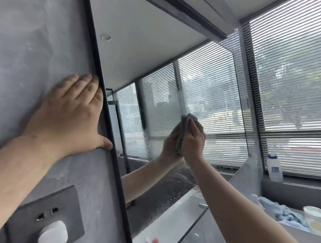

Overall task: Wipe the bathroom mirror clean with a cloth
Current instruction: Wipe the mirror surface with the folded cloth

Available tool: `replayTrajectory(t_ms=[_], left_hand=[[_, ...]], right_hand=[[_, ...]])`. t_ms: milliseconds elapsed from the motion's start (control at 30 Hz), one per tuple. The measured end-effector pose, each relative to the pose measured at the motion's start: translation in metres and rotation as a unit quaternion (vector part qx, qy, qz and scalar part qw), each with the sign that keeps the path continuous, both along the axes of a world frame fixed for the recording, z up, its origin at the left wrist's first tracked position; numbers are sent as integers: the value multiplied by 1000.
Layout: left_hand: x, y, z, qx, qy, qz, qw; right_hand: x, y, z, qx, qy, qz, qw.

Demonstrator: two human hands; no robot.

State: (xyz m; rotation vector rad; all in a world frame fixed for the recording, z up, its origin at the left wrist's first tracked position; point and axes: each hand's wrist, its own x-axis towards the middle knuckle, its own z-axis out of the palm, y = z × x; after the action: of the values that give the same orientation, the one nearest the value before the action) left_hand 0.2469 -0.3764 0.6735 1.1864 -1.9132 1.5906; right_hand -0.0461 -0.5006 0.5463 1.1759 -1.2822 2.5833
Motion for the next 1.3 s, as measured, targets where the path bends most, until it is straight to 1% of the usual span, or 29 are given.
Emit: replayTrajectory(t_ms=[67, 133, 167, 233, 300, 333, 367, 433, 467, 533, 600, 667, 700, 733, 767, 833, 867, 900, 933, 967, 1067, 1100, 1167, 1200, 1233, 1300], left_hand=[[0, 0, 0, 0, -1, 1, 1000], [0, 0, 0, 3, 2, -1, 1000], [0, -1, 0, 5, 4, -4, 1000], [0, -1, 0, 9, 7, -8, 1000], [0, -1, 0, 13, 9, -9, 1000], [0, -1, 1, 13, 10, -9, 1000], [1, -2, 0, 12, 10, -9, 1000], [1, -2, 0, 9, 11, -7, 1000], [0, -1, -1, 8, 11, -7, 1000], [0, 0, -1, 9, 12, -8, 1000], [0, 2, -1, 12, 10, -9, 1000], [0, 3, -1, 16, 12, -9, 1000], [0, 3, -1, 15, 14, -8, 1000], [0, 3, -2, 13, 15, -8, 1000], [1, 3, -2, 11, 14, -8, 1000], [1, 2, -2, 8, 12, -8, 1000], [1, 2, -2, 9, 11, -8, 1000], [1, 2, -3, 11, 12, -9, 1000], [1, 2, -3, 12, 13, -10, 1000], [1, 2, -3, 13, 16, -11, 1000], [1, 2, -4, 19, 19, -15, 1000], [1, 2, -4, 23, 21, -15, 999], [2, 2, -4, 33, 22, -12, 999], [2, 2, -4, 36, 22, -10, 999], [2, 2, -4, 36, 22, -11, 999], [2, 2, -4, 27, 18, -19, 999]], right_hand=[[36, 10, 9, -41, 128, -55, 989], [76, 21, 9, -78, 257, -117, 956], [93, 22, 8, -115, 297, -150, 936], [104, 18, 0, -165, 331, -183, 911], [99, 12, 0, -169, 349, -192, 901], [93, 18, 6, -168, 346, -186, 904], [86, 17, 13, -161, 325, -167, 917], [57, 10, 25, -105, 276, -140, 945], [38, 4, 29, -74, 231, -138, 960], [-4, -2, 28, 7, 104, -98, 990], [-34, -13, 20, 105, 2, -45, 993], [-46, -19, 14, 130, -65, 10, 989], [-46, -21, 14, 116, -72, 12, 991], [-46, -20, 17, 113, -71, 12, 991], [-45, -19, 19, 109, -42, -1, 993], [-35, -16, 31, 109, 46, -11, 993], [-28, -13, 40, 93, 69, -22, 993], [-20, -8, 49, 53, 89, -26, 994], [-9, -5, 57, 26, 94, -41, 994], [1, -1, 66, 2, 130, -62, 990], [41, 11, 83, -27, 239, -116, 964], [52, 16, 86, -51, 255, -127, 957], [69, 29, 88, -137, 232, -143, 952], [65, 29, 89, -152, 216, -122, 957], [59, 31, 92, -140, 223, -110, 958], [28, 22, 91, -67, 223, -88, 968]])
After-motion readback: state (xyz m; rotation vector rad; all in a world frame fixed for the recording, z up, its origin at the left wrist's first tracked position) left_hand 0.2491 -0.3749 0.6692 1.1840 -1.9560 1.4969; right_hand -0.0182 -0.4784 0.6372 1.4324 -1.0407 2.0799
